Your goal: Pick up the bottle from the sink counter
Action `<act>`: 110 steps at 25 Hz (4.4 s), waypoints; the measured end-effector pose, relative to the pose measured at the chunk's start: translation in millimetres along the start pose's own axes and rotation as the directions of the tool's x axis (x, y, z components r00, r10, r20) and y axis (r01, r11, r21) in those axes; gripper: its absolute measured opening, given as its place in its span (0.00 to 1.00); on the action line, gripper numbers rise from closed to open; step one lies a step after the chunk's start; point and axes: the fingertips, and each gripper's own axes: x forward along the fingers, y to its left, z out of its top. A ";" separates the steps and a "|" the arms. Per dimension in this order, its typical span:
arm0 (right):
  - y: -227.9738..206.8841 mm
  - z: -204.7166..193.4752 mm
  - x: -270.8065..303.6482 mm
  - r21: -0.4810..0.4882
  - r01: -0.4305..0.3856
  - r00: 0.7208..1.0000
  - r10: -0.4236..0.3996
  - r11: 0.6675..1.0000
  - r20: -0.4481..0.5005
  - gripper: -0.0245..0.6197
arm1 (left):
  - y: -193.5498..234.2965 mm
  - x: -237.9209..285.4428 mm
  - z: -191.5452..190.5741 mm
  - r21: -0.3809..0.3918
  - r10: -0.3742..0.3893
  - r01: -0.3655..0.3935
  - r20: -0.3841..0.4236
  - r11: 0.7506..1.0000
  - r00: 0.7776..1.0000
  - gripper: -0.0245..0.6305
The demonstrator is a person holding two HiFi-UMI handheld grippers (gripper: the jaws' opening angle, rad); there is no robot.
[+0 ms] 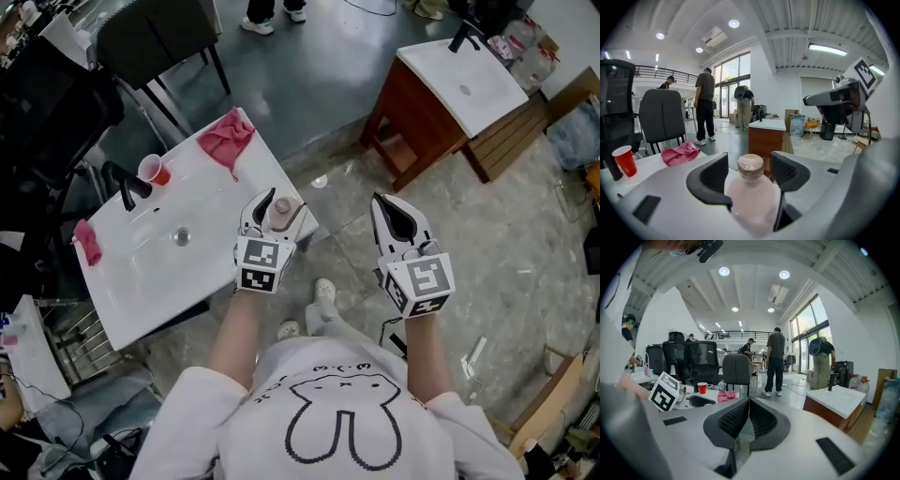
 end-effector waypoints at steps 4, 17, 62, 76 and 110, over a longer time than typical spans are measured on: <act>-3.9 -4.2 2.3 0.001 -0.002 1.000 0.002 1.000 -0.015 0.08 | -0.8 10.9 -6.2 0.032 0.012 -0.011 -0.017 0.999 1.000 0.47; -12.4 -4.5 14.6 0.029 -0.034 0.999 0.034 0.999 -0.001 0.08 | -3.3 20.6 -6.8 0.115 0.063 -0.063 0.000 0.991 0.998 0.23; 42.6 72.3 28.7 -0.014 -0.211 0.965 0.210 0.977 0.155 0.08 | 53.7 -93.1 82.7 0.065 0.265 -0.274 0.123 0.960 0.956 0.20; 77.6 97.6 33.5 -0.060 -0.233 0.954 0.240 0.971 0.181 0.08 | 102.4 -169.6 107.5 0.030 0.389 -0.401 0.191 0.916 0.901 0.20; 74.5 202.9 19.0 -0.204 -0.083 0.897 0.162 0.975 0.411 0.08 | 144.6 -270.7 209.7 0.109 0.497 -0.577 0.395 0.810 0.773 0.20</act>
